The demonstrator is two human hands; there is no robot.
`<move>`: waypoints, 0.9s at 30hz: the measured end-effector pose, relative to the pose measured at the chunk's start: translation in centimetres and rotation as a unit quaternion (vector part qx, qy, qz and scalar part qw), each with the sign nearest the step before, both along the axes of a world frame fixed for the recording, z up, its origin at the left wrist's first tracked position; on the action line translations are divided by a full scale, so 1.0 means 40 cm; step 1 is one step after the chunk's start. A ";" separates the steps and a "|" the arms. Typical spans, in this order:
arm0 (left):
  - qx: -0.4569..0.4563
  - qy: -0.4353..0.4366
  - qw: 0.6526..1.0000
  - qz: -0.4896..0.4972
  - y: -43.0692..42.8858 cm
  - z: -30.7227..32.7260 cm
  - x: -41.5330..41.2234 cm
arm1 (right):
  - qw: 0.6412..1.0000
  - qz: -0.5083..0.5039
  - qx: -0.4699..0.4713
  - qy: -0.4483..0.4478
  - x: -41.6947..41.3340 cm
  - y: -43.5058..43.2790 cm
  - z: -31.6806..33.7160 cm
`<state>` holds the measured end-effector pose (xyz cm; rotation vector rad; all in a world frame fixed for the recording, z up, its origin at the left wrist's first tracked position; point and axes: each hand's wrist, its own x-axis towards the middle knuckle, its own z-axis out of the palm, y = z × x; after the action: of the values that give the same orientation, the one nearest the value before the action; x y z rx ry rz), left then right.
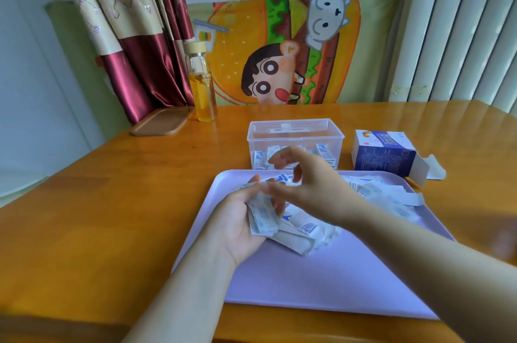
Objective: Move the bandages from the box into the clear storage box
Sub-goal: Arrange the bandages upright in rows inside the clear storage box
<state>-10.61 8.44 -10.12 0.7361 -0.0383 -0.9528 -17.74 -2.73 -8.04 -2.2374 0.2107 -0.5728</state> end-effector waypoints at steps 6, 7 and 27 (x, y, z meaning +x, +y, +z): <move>0.082 -0.082 0.986 -0.120 -0.006 -0.012 -0.035 | 0.954 0.135 -0.224 0.146 -0.066 0.005 -0.044; 0.084 -0.101 0.983 -0.126 -0.010 -0.010 -0.042 | 0.960 0.132 -0.217 0.120 -0.066 0.001 -0.050; 0.149 -0.281 0.937 -0.144 -0.013 0.024 -0.073 | 0.973 0.132 -0.164 0.095 -0.096 -0.023 0.011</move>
<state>-13.52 7.91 -9.15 1.2947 -0.5259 -1.0089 -21.59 -3.65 -7.60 -2.5878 -0.0929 -0.2631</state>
